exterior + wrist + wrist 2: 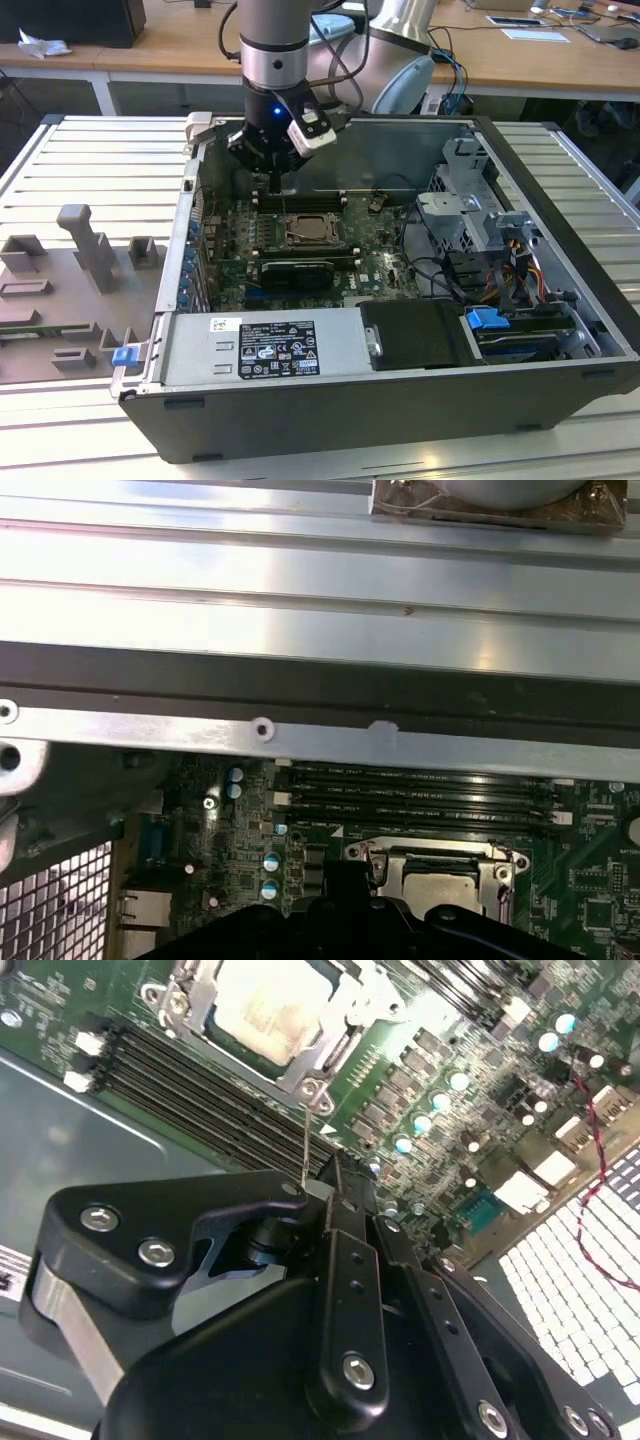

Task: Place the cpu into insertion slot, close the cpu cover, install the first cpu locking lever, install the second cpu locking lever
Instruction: 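Install the first cpu locking lever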

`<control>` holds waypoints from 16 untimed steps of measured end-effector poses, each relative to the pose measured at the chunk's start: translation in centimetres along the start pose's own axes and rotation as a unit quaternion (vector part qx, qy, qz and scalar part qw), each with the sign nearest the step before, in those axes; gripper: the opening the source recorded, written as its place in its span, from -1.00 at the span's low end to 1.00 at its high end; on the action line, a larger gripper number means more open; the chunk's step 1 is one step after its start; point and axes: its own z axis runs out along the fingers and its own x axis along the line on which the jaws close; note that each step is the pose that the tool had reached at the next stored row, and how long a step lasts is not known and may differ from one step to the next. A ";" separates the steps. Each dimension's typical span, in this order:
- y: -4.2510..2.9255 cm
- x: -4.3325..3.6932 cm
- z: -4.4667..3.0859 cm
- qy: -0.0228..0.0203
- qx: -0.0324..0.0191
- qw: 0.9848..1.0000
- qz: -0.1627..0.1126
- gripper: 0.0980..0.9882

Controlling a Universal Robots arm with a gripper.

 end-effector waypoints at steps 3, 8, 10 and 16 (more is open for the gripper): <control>-0.16 -2.25 0.20 0.001 0.000 1.000 0.000 -0.98; -0.29 -3.81 0.60 0.001 -0.009 1.000 0.000 -0.98; -0.29 -3.82 0.79 0.001 -0.013 1.000 0.000 -0.98; 0.07 -4.67 2.33 0.001 -0.012 1.000 0.000 -0.98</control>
